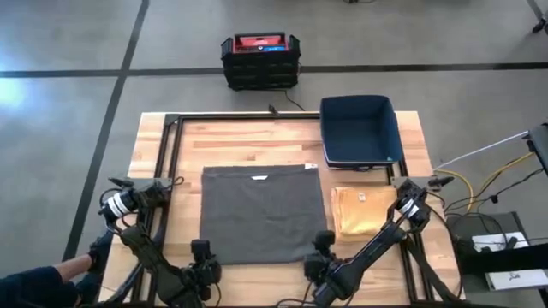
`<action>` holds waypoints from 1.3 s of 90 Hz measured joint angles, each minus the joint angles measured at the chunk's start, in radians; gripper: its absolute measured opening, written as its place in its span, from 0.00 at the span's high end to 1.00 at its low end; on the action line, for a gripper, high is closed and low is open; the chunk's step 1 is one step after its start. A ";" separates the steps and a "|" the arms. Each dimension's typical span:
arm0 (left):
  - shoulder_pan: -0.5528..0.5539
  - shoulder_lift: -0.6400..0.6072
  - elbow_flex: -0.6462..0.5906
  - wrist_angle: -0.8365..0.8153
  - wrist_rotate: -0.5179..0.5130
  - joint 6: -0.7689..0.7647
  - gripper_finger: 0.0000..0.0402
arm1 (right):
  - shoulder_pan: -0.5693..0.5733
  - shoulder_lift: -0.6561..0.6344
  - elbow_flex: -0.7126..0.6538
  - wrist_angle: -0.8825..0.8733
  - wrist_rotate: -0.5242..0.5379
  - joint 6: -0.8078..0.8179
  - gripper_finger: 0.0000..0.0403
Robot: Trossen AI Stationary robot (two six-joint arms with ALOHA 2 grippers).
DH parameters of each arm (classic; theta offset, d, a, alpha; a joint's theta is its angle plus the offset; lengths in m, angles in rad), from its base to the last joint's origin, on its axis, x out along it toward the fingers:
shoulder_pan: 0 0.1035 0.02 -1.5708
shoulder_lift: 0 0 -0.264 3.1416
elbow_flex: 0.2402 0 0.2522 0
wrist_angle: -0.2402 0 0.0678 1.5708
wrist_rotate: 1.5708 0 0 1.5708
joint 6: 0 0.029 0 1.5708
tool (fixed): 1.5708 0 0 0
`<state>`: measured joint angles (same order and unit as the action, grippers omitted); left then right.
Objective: Fold towel
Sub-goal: Fold the gray towel
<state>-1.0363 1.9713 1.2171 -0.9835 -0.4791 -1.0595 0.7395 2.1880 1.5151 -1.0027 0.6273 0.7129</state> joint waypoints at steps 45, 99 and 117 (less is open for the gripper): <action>-0.011 0.006 -0.008 0.018 -0.012 -0.098 0.98 | -0.007 0.000 -0.029 0.027 -0.016 -0.053 0.85; -0.140 0.010 0.244 0.015 0.019 -0.416 1.00 | 0.038 -0.070 0.052 0.045 -0.357 -0.105 1.00; -0.142 -0.004 0.393 -0.193 0.021 -0.408 1.00 | 0.015 -0.183 0.075 0.025 -0.400 -0.149 1.00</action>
<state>-1.1781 1.9672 1.6099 -1.1765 -0.4583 -1.4680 0.7550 2.0052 1.5902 -0.9775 0.2269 0.5640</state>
